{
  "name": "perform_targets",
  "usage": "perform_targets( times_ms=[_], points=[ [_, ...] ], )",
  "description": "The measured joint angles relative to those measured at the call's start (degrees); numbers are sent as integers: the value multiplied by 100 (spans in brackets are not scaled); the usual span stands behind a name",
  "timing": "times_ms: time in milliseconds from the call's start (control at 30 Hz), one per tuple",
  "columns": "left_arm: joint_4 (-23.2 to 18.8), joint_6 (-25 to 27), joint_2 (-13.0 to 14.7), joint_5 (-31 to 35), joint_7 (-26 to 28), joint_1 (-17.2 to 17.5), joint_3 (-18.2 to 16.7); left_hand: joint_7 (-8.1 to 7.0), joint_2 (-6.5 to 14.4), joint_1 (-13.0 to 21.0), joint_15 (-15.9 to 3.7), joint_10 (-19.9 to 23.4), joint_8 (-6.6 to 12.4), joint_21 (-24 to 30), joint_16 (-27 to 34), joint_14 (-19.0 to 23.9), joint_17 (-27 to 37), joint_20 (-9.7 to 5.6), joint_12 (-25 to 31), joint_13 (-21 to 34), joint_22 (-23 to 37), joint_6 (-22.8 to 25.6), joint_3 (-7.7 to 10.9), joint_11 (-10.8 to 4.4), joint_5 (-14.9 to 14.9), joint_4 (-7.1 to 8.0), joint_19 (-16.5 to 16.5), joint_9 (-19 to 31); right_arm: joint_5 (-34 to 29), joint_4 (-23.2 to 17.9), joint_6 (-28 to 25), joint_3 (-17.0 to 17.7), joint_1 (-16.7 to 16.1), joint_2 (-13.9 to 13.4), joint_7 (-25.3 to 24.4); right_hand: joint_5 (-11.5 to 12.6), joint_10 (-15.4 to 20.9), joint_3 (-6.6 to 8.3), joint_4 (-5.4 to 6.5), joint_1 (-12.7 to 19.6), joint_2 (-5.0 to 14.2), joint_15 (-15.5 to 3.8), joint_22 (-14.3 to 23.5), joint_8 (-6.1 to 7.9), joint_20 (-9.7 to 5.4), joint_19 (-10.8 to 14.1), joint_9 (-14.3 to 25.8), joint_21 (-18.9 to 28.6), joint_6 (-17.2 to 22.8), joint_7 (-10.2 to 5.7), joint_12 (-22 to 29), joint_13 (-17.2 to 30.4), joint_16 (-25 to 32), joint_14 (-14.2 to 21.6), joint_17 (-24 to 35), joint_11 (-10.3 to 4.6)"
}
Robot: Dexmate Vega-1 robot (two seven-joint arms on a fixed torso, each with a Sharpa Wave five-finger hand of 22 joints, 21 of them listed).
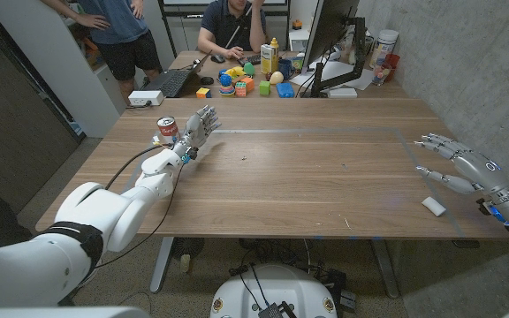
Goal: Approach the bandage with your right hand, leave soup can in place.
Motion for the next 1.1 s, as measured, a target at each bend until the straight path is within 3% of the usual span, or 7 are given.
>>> perform_targets(
  times_ms=[533, 1100],
  points=[
    [-342, 165, 124, 6, 36, 77, 52, 0, 0, 0, 0, 0, -3, -34, 0, 0, 0, 0, 0, 0, 0, 0, 0, 0, 0, 0, 0, 0, -741, 417, 236, 474, -75, 594, -7, 0, 0, -6, -89, 83, -38, -20, 0, 0, -32, 109, 0, 0, -8, -54, 0, 28, 0, 20, 0, 0],
    [-211, 180, 119, -17, -29, -22, 65, 0, 0, 0, 0, 0, -3, -44, 0, 0, 0, 0, 0, 0, 30, 0, 0, 0, 0, 0, 0, 0, -1228, 782, 387, 539, -3, 929, -9, 23, 22, 34, -177, 229, -28, -52, -14, 0, -22, 263, 0, -83, 75, -91, 0, 28, -34, 92, -1, -22]
  ],
)
